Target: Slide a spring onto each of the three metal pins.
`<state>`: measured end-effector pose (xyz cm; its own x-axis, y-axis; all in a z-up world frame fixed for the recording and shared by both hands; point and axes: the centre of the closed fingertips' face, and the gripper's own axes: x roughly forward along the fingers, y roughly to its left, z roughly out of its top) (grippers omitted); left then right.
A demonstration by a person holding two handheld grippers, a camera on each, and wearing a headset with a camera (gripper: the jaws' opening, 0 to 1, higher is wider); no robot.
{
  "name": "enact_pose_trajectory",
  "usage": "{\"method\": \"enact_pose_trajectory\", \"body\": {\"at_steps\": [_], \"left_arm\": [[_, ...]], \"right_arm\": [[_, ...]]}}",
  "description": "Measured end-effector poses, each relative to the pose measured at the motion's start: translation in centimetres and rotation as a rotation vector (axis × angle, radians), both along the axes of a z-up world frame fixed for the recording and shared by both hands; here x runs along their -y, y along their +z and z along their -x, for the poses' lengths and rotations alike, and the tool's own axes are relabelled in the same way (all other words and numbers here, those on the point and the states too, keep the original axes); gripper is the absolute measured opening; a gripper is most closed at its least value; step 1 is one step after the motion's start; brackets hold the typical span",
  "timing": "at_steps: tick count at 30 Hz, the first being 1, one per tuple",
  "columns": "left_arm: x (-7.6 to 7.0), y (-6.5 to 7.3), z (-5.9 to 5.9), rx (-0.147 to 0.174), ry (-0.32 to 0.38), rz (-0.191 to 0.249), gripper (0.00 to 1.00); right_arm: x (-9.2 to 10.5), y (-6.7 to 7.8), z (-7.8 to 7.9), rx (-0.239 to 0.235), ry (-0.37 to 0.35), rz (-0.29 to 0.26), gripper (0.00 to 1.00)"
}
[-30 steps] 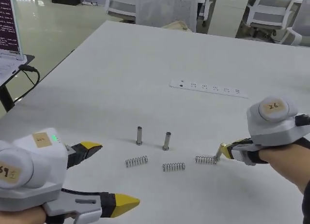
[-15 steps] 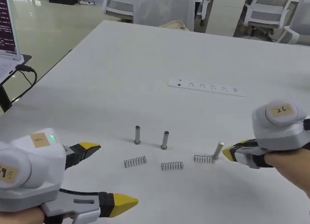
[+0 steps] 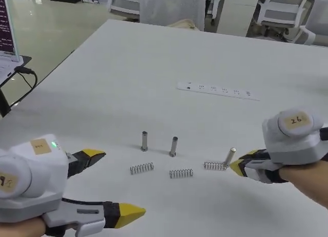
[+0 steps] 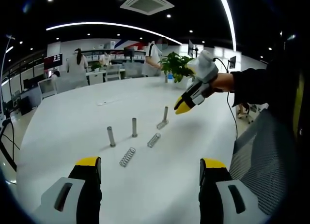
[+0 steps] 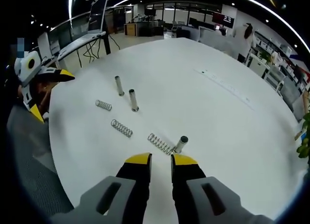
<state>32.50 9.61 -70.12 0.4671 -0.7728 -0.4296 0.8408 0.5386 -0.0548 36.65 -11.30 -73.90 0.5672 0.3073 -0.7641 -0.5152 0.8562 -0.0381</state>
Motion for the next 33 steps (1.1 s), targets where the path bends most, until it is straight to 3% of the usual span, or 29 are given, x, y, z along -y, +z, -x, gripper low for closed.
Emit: {"method": "enact_pose_trajectory", "body": {"at_steps": [9, 18, 33], "left_arm": [[0.0, 0.1, 0.0, 0.001, 0.002, 0.002, 0.81], [-0.3, 0.2, -0.3, 0.001, 0.013, 0.012, 0.81], [-0.5, 0.3, -0.6, -0.001, 0.025, 0.027, 0.80]], "right_arm": [[-2.3, -0.9, -0.5, -0.018, 0.086, 0.006, 0.15], [-3.6, -2.1, -2.1, -0.041, 0.174, 0.084, 0.14], [-3.8, -4.1, -2.9, -0.108, 0.300, 0.205, 0.14]]}}
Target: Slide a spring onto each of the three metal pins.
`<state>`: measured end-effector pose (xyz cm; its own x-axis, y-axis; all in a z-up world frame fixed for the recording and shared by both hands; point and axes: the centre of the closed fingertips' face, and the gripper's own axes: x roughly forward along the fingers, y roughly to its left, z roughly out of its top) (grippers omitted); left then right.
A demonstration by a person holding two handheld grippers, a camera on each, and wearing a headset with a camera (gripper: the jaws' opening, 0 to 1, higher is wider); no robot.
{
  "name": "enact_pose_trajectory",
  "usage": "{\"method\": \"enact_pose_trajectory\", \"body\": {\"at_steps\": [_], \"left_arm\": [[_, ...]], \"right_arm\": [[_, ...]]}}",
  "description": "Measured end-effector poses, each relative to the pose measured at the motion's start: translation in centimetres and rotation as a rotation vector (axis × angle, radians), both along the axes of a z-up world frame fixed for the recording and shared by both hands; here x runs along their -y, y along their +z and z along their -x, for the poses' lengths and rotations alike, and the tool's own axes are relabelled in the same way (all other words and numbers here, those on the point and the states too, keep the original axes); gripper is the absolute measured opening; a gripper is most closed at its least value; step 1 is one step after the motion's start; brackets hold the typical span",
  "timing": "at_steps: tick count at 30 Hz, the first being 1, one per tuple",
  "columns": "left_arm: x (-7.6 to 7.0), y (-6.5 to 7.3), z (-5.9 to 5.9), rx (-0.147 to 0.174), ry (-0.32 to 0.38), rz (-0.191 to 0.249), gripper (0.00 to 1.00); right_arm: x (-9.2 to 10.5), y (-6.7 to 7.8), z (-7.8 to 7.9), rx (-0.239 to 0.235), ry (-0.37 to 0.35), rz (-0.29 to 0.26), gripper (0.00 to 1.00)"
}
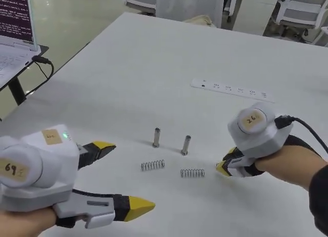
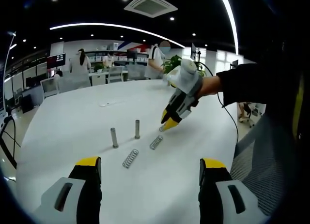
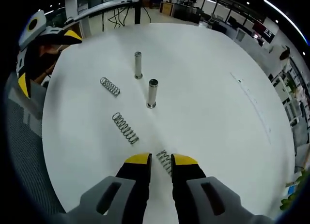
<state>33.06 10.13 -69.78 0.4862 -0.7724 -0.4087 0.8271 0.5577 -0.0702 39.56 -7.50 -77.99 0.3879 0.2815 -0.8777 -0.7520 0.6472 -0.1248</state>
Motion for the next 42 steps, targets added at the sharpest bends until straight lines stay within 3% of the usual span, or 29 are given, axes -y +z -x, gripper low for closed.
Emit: {"method": "enact_pose_trajectory", "body": {"at_steps": [9, 22, 25, 36, 42], "left_arm": [[-0.1, 0.1, 0.0, 0.001, 0.004, 0.006, 0.80], [0.0, 0.2, -0.1, 0.004, 0.008, 0.010, 0.80], [-0.1, 0.3, 0.0, 0.006, 0.009, 0.010, 0.80], [0.1, 0.6, 0.0, 0.007, 0.008, 0.020, 0.79], [0.1, 0.5, 0.0, 0.007, 0.008, 0.019, 0.79]], "right_arm": [[0.2, -1.1, 0.1, -0.032, 0.022, 0.037, 0.13], [0.0, -1.5, 0.9, -0.067, 0.001, 0.031, 0.14], [-0.4, -1.2, 1.4, -0.068, 0.030, 0.032, 0.19], [0.4, -1.4, 2.7, -0.079, 0.192, 0.133, 0.19], [0.2, -1.1, 2.9, -0.071, 0.242, 0.151, 0.21]]}}
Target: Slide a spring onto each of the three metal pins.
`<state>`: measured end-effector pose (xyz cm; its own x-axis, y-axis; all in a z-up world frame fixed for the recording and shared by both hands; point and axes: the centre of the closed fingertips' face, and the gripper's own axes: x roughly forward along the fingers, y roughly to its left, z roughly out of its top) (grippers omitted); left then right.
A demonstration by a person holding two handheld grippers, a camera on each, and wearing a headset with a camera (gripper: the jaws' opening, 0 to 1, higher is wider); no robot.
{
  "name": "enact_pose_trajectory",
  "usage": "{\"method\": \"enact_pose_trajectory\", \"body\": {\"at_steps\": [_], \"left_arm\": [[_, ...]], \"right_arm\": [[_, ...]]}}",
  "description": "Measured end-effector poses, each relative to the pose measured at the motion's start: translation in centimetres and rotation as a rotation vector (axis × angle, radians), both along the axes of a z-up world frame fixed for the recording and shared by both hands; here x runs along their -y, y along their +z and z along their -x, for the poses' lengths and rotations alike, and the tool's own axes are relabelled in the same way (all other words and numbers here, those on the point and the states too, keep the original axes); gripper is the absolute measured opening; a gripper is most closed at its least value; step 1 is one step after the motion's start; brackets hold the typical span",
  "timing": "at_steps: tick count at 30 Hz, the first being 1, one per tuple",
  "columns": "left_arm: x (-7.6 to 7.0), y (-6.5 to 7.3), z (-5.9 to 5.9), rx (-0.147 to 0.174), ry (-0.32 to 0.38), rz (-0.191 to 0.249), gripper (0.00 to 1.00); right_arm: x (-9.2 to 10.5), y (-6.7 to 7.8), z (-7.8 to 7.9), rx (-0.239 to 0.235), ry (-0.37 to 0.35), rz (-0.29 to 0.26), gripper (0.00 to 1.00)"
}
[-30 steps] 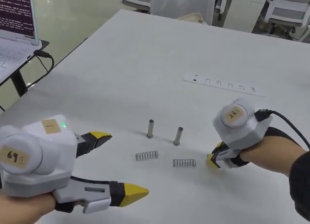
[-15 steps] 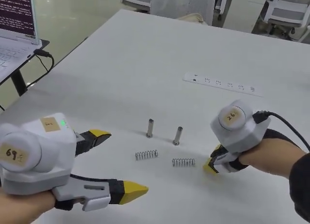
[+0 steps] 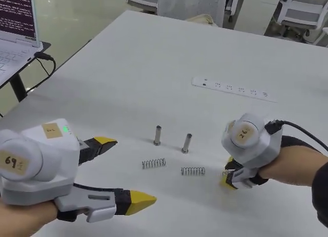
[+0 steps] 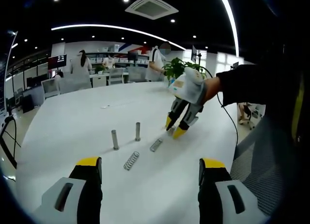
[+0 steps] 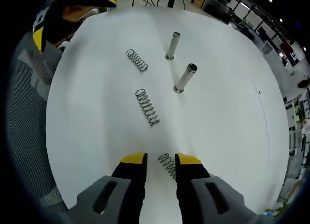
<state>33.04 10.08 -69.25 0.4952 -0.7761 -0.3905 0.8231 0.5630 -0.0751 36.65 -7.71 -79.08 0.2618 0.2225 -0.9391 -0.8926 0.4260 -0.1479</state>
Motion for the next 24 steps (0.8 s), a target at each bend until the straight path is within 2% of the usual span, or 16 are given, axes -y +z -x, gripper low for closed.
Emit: {"method": "enact_pose_trajectory", "body": {"at_steps": [6, 17, 20, 24], "left_arm": [[0.0, 0.0, 0.0, 0.000, -0.001, 0.000, 0.79], [-0.1, 0.1, 0.0, 0.004, 0.005, 0.000, 0.79], [-0.1, 0.1, 0.0, 0.004, 0.003, -0.001, 0.79], [-0.1, 0.1, 0.0, 0.003, 0.006, 0.001, 0.79]], "right_arm": [[0.3, -0.2, 1.1, -0.045, 0.077, 0.013, 0.22], [1.3, -0.4, 1.3, -0.064, 0.202, 0.080, 0.19], [1.2, -0.6, 1.6, -0.074, 0.233, 0.093, 0.15], [1.5, -0.9, 2.0, -0.092, 0.248, 0.116, 0.15]]}}
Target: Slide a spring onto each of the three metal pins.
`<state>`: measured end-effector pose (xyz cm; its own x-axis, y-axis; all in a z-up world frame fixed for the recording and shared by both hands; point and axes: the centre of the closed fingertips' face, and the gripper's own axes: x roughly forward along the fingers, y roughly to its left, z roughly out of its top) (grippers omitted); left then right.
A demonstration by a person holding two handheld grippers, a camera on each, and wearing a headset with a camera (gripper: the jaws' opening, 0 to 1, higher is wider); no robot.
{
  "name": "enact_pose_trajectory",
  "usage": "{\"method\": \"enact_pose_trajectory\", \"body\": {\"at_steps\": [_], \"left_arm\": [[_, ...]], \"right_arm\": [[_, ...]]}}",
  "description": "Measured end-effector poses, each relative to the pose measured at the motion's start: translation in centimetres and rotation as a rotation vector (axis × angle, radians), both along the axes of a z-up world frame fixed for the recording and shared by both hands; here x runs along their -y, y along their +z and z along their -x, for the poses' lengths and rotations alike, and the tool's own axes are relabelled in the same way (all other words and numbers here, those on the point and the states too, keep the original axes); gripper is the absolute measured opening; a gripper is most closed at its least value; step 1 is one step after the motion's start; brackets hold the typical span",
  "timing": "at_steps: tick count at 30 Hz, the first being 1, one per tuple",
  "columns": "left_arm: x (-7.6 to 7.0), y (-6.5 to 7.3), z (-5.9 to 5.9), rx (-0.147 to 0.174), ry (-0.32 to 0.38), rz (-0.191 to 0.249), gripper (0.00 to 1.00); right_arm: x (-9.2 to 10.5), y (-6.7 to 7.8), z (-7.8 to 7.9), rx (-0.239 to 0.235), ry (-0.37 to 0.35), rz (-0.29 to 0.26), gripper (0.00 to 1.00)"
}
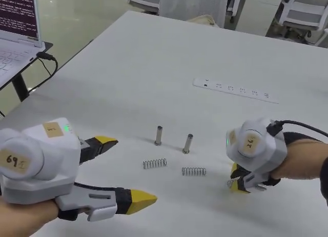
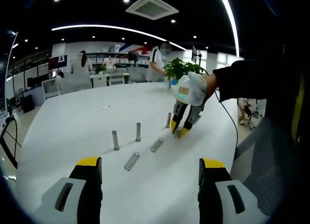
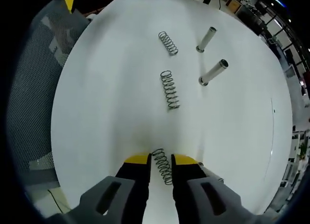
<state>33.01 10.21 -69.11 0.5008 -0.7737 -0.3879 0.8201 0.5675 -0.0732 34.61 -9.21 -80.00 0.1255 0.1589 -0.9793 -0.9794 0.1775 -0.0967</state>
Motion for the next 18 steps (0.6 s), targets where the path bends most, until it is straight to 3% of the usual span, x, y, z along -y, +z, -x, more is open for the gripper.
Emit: {"method": "enact_pose_trajectory", "body": {"at_steps": [12, 17, 18], "left_arm": [[-0.05, 0.09, 0.03, 0.003, 0.000, -0.001, 0.79], [-0.01, 0.19, 0.11, 0.009, -0.005, -0.007, 0.79], [0.01, 0.23, 0.11, 0.011, -0.007, -0.009, 0.79]], "right_arm": [[-0.02, 0.02, 0.20, -0.001, -0.010, 0.000, 0.09], [-0.33, 0.57, 0.34, 0.015, -0.046, -0.037, 0.09], [-0.73, 0.93, 0.33, 0.020, -0.062, -0.065, 0.09]]}}
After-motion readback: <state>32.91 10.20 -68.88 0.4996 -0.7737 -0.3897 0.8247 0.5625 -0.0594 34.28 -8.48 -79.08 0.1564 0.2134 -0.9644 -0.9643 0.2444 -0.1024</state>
